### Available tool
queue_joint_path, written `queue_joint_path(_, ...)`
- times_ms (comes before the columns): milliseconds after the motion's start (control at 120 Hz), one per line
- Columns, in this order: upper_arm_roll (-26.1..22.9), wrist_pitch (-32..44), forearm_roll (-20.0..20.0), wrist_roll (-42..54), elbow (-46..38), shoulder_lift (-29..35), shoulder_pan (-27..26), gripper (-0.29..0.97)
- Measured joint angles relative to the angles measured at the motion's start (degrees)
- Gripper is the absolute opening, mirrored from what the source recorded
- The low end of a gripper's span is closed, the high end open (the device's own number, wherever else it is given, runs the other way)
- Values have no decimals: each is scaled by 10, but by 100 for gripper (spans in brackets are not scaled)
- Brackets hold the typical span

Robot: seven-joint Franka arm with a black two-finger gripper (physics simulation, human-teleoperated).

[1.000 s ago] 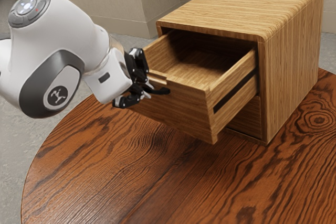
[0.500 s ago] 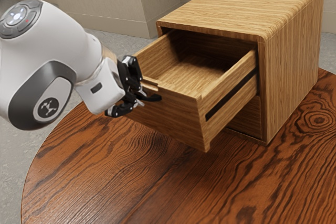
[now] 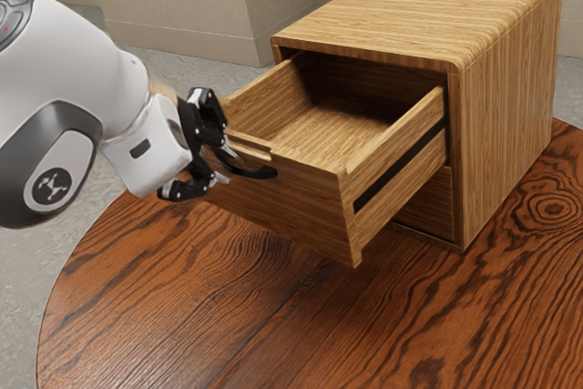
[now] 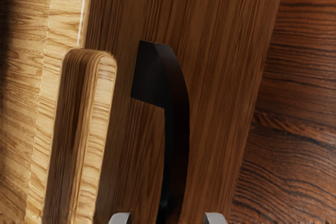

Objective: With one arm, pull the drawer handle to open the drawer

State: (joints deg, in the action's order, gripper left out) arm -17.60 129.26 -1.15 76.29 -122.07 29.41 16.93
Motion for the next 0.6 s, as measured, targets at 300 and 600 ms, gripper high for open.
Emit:
queue_joint_path(300,47,-136,28,1,119,24,2,49)
queue_joint_path(600,158,-363,31,-20,172,-12,4,63)
